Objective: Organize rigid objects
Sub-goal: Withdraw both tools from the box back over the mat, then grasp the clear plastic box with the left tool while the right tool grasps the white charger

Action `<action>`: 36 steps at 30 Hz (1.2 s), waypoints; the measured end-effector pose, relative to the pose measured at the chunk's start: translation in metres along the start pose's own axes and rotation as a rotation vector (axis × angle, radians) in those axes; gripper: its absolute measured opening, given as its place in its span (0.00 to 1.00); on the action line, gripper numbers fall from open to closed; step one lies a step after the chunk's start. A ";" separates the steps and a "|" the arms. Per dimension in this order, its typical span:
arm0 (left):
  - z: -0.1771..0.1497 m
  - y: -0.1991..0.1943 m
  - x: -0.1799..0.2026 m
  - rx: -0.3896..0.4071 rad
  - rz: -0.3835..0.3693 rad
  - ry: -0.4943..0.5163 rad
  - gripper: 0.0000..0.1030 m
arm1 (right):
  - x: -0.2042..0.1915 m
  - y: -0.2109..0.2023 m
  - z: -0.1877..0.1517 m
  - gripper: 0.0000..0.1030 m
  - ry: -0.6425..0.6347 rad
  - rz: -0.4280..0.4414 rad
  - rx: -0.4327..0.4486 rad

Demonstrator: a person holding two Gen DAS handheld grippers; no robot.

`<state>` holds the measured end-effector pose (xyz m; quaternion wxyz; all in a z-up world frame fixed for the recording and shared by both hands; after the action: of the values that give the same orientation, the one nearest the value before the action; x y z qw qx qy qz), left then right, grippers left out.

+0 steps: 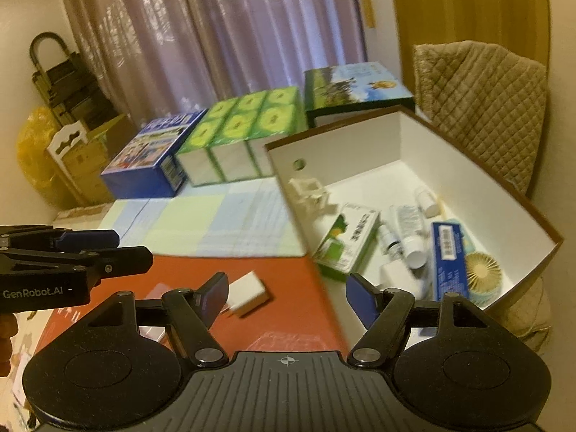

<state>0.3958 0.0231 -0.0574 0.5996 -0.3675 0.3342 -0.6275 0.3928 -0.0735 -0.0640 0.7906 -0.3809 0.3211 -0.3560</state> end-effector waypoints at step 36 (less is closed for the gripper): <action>-0.076 0.032 -0.078 -0.154 0.058 -0.110 0.49 | -0.062 0.087 -0.042 0.68 -0.048 0.013 -0.206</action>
<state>0.3468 0.0976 -0.1280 0.6050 -0.4364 0.3587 -0.5611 0.3543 0.0002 -0.1427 0.7570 -0.4665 0.3394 -0.3067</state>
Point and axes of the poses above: each gripper's, at about its wrist camera, not at the fingertips, and y roughly the way its jaws point, x to its right, z to its top, the point moved 9 cm from there along y, roughly the way its jaws point, and after that the axes turned 14 degrees about -x, right-handed, at the moved point
